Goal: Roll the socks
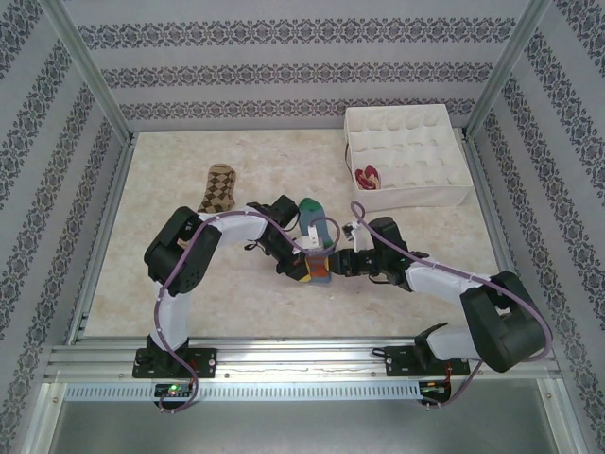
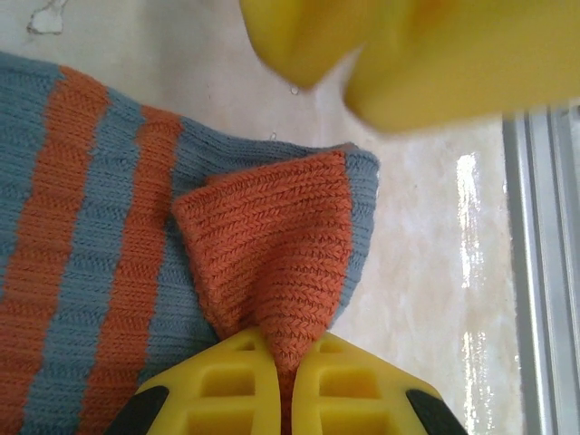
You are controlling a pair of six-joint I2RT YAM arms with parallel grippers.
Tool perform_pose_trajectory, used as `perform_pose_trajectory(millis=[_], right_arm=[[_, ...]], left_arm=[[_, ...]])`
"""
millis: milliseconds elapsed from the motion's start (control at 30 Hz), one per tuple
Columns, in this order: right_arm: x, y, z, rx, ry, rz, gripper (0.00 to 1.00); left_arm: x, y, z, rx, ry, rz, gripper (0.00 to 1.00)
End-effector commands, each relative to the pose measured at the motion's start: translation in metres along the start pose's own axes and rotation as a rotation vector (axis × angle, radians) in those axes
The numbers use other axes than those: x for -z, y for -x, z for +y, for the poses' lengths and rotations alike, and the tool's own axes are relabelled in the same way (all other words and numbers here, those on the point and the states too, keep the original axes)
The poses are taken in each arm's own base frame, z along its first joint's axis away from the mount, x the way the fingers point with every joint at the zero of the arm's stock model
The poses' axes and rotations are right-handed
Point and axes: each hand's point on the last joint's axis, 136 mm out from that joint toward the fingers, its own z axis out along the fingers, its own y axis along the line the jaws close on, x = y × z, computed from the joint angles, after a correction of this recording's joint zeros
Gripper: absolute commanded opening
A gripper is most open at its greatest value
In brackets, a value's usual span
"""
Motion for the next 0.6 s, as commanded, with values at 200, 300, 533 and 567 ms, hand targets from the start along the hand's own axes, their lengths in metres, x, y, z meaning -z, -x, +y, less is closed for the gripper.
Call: perform_pose_trajectory(millis=[200,300,533,567], right_arm=[[-0.028,-0.018,0.003,0.062,0.051,0.112,0.40],[-0.027,-0.022,-0.002,0.088,0.012,0.118,0.44],[-0.030,-0.028,-0.005,0.132,-0.021,0.151,0.50],[-0.031,-0.027,-0.003,0.146,-0.022,0.155,0.50]], left_arm=[[0.009,-0.004,0.006,0.176,-0.063,-0.011,0.00],[0.011,-0.003,0.010,0.229,-0.076,-0.026,0.00],[0.012,0.001,0.010,0.297,-0.141,-0.066,0.00],[0.011,0.001,0.010,0.302,-0.145,-0.067,0.00]])
